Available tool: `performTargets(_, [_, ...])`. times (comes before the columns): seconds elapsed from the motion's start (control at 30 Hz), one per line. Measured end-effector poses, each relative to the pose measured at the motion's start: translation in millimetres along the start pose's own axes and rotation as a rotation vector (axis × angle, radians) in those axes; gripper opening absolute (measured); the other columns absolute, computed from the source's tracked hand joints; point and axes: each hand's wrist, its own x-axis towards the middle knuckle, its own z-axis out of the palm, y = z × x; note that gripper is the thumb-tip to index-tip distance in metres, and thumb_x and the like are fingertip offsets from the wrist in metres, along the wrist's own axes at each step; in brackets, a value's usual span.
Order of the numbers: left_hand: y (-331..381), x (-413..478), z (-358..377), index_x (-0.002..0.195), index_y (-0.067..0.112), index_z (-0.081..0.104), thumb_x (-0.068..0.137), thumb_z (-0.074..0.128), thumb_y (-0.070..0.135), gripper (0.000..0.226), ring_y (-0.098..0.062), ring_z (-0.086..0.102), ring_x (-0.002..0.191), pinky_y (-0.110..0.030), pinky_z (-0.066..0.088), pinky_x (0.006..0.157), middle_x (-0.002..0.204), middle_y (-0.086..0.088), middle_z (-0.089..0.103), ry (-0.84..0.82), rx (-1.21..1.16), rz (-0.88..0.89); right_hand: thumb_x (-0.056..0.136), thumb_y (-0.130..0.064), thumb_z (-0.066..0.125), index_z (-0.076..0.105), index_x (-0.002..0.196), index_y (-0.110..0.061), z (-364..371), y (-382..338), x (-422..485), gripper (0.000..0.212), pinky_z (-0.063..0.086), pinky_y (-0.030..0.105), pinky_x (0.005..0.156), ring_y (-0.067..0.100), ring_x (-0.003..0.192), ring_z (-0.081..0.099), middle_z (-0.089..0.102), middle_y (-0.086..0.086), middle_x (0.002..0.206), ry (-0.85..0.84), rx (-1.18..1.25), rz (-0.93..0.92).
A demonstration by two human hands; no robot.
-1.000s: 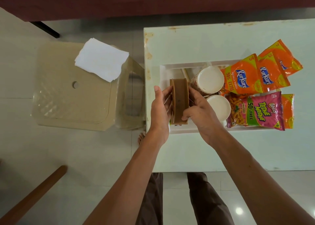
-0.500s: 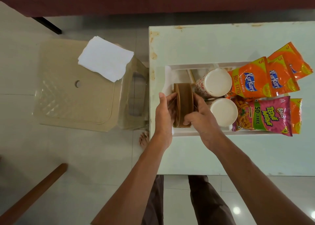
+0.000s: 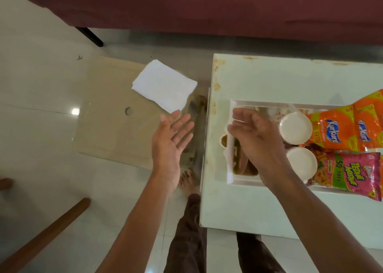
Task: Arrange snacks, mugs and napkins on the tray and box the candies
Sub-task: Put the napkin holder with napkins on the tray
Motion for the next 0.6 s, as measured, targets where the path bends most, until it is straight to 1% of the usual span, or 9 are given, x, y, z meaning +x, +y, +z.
performTargets(0.1, [23,17,-21,0.126,0.015,0.063,0.106,0.042,0.041,0.039,-0.02,0.072,0.112,-0.04,0.053,0.102,0.124,-0.006,0.073,0.072,0.014,0.018,0.09,-0.036,0.067,0.058,0.129,-0.032,34,-18,38,0.04,0.04,0.008,0.07,-0.012,0.102,0.055,0.061,-0.021,0.123,-0.012,-0.114,-0.049])
performTargets(0.2, [39,39,-36,0.122,0.016,0.065,0.106,0.046,0.036,0.032,-0.019,0.073,0.109,-0.041,0.054,0.101,0.121,-0.005,0.074,0.142,0.024,0.013,0.087,-0.043,0.068,0.053,0.132,-0.029,68,-29,77,0.05,0.041,0.012,0.069,0.004,0.104,0.056,0.058,-0.016,0.123,0.027,-0.162,0.018])
performTargets(0.23, [42,46,-40,0.121,0.016,0.065,0.106,0.046,0.035,0.031,-0.019,0.073,0.109,-0.042,0.054,0.101,0.121,-0.005,0.074,0.158,0.005,-0.003,0.086,-0.044,0.069,0.054,0.128,-0.026,80,-30,88,0.048,0.045,0.016,0.074,0.008,0.107,0.056,0.059,-0.013,0.121,0.015,-0.149,0.078])
performTargets(0.3, [49,57,-45,0.124,0.015,0.064,0.106,0.046,0.035,0.032,-0.02,0.072,0.109,-0.042,0.054,0.101,0.121,-0.005,0.074,0.172,-0.053,-0.041,0.085,-0.043,0.072,0.06,0.105,-0.023,100,-29,107,0.03,0.053,0.032,0.091,0.016,0.108,0.06,0.064,-0.008,0.112,-0.032,-0.057,0.195])
performTargets(0.33, [52,61,-47,0.126,0.014,0.063,0.106,0.046,0.035,0.034,-0.021,0.072,0.11,-0.042,0.053,0.101,0.122,-0.006,0.074,0.171,-0.083,-0.058,0.084,-0.042,0.073,0.063,0.099,-0.022,111,-27,113,0.027,0.054,0.037,0.094,0.018,0.106,0.063,0.067,-0.005,0.109,-0.045,-0.006,0.234])
performTargets(0.37, [54,65,-49,0.128,0.013,0.062,0.106,0.047,0.035,0.035,-0.022,0.072,0.111,-0.041,0.054,0.101,0.122,-0.007,0.074,0.168,-0.108,-0.069,0.083,-0.04,0.074,0.065,0.102,-0.019,120,-27,117,0.03,0.055,0.038,0.093,0.018,0.104,0.064,0.069,-0.003,0.11,-0.042,0.025,0.257])
performTargets(0.47, [58,73,-53,0.13,0.012,0.062,0.106,0.046,0.038,0.038,-0.023,0.072,0.111,-0.041,0.055,0.099,0.123,-0.008,0.074,0.144,-0.137,-0.073,0.083,-0.035,0.074,0.066,0.116,-0.017,142,-24,125,0.039,0.054,0.026,0.072,0.016,0.099,0.065,0.07,-0.005,0.108,0.074,0.057,0.239])
performTargets(0.53, [59,78,-57,0.13,0.013,0.062,0.106,0.046,0.039,0.039,-0.022,0.073,0.11,-0.04,0.055,0.098,0.122,-0.007,0.074,0.141,-0.137,-0.072,0.084,-0.031,0.072,0.065,0.106,-0.017,151,-22,127,0.027,0.045,0.017,0.056,0.012,0.088,0.063,0.067,-0.007,0.097,0.187,0.067,0.197])
performTargets(0.6, [59,81,-61,0.13,0.013,0.062,0.106,0.046,0.039,0.039,-0.022,0.073,0.11,-0.04,0.056,0.096,0.121,-0.006,0.075,0.144,-0.127,-0.071,0.087,-0.028,0.067,0.061,0.098,-0.018,154,-21,125,0.015,0.039,0.015,0.051,0.008,0.08,0.06,0.064,-0.008,0.09,0.258,0.071,0.163])
